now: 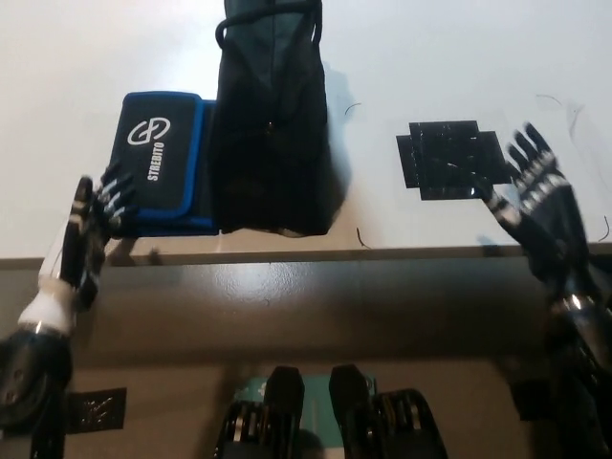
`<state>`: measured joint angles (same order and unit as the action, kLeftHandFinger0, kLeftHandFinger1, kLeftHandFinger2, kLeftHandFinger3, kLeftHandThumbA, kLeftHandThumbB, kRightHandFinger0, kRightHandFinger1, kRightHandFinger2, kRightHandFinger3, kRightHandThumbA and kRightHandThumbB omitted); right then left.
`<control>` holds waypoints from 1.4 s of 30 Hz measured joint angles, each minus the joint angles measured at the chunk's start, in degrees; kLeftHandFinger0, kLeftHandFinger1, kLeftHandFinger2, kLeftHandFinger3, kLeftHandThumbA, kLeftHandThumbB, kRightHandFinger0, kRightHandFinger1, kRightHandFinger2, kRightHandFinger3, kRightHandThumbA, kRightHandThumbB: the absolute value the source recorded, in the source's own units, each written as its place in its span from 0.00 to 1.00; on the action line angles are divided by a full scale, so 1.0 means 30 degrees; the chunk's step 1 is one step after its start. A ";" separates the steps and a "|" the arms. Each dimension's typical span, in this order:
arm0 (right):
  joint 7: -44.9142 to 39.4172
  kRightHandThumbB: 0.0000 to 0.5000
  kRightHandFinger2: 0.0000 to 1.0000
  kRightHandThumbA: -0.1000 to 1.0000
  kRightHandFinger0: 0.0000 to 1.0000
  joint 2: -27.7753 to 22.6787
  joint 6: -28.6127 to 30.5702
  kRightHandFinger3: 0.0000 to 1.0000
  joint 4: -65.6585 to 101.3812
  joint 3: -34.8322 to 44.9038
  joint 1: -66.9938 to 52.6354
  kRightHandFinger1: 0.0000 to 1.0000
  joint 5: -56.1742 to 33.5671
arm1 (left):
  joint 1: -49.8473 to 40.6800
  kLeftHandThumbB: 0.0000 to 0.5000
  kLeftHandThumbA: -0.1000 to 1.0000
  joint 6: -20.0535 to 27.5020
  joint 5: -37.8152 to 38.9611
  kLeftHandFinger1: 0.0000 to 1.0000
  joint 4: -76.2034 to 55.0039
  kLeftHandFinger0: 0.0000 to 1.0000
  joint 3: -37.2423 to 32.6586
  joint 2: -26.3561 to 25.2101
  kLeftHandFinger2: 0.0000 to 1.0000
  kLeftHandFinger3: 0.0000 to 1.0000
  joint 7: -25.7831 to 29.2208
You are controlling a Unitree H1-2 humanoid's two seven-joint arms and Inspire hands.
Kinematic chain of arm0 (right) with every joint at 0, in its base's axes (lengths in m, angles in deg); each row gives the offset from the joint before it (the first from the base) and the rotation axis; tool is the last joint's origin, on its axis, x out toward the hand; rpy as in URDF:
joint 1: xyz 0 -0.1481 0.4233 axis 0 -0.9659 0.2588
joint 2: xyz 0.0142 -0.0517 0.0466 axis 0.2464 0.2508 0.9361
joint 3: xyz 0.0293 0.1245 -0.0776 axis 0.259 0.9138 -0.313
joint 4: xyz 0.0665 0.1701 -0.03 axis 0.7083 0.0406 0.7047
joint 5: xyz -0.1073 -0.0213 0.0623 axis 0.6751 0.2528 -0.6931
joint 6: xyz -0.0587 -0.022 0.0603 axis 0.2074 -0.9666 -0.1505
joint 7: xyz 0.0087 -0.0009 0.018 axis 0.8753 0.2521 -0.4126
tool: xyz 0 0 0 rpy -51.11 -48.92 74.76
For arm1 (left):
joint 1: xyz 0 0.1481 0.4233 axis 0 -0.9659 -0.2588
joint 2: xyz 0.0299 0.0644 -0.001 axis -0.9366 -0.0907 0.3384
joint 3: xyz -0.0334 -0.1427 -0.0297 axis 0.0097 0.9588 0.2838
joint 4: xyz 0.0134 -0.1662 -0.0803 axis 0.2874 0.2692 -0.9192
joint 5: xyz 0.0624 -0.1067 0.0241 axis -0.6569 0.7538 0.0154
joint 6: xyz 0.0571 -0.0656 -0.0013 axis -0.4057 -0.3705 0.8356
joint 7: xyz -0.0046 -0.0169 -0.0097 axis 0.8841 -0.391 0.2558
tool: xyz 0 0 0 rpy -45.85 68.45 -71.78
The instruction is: Use both hands to pick up the lunch bag on the right hand side and smoothly move it near the note book on the left hand side
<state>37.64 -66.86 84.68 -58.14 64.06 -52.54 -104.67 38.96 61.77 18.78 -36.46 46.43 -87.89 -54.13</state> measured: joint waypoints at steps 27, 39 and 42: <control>-0.0588 0.36 1.00 1.00 1.00 -0.0347 0.1437 1.00 0.3067 -0.0338 -0.7455 1.00 0.0685 | -0.7003 0.29 1.00 0.4494 -0.0125 1.00 -0.0015 1.00 0.0310 -0.0485 1.00 1.00 -0.0716; -0.0634 0.44 1.00 1.00 1.00 -0.0346 0.2048 1.00 0.1389 -0.0313 -0.6473 1.00 0.0691 | -0.6151 0.20 1.00 0.6103 -0.1417 1.00 0.1942 1.00 -0.0204 -0.0717 1.00 1.00 -0.0671; -0.0637 0.42 1.00 1.00 1.00 -0.0347 0.2067 1.00 0.1272 -0.0314 -0.6473 1.00 0.0710 | -0.6181 0.23 1.00 0.6304 -0.1592 1.00 0.2060 1.00 -0.0214 -0.0717 1.00 1.00 -0.0656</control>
<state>35.73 -67.91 90.89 -54.33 63.12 -71.95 -102.54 20.42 80.68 14.00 -30.28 45.79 -90.04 -56.09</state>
